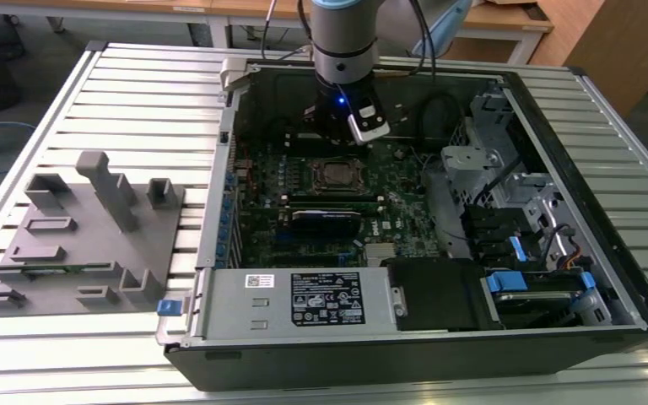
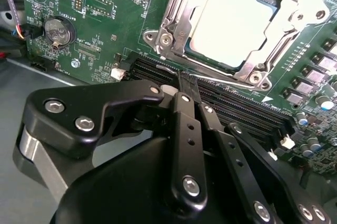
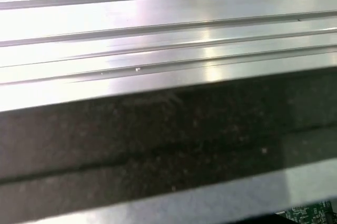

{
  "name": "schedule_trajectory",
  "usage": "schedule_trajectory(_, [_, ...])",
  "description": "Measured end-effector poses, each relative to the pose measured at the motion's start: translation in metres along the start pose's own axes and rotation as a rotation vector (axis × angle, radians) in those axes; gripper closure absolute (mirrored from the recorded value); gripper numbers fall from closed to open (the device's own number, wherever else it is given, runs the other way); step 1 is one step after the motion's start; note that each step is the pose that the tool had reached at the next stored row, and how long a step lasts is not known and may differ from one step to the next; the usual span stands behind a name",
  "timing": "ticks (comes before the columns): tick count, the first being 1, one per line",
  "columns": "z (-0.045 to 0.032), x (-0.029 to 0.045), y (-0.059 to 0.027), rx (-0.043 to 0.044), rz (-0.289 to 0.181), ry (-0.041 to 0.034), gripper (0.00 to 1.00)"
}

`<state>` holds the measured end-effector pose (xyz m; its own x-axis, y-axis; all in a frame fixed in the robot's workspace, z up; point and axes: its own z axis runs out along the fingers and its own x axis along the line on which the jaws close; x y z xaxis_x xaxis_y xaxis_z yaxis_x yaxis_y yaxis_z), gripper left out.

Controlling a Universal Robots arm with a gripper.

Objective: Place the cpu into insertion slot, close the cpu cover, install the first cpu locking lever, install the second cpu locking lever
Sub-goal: 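Install the first cpu locking lever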

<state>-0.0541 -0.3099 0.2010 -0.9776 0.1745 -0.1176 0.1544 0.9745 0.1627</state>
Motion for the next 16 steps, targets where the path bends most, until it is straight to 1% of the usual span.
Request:
schedule_trajectory(9, [0.0018,0.0012,-0.0006,0.0024,0.020,-0.0042,0.89])
schedule_trajectory(16, [0.0024,0.0010,-0.0024,0.0042,0.027,-0.0056,0.89])
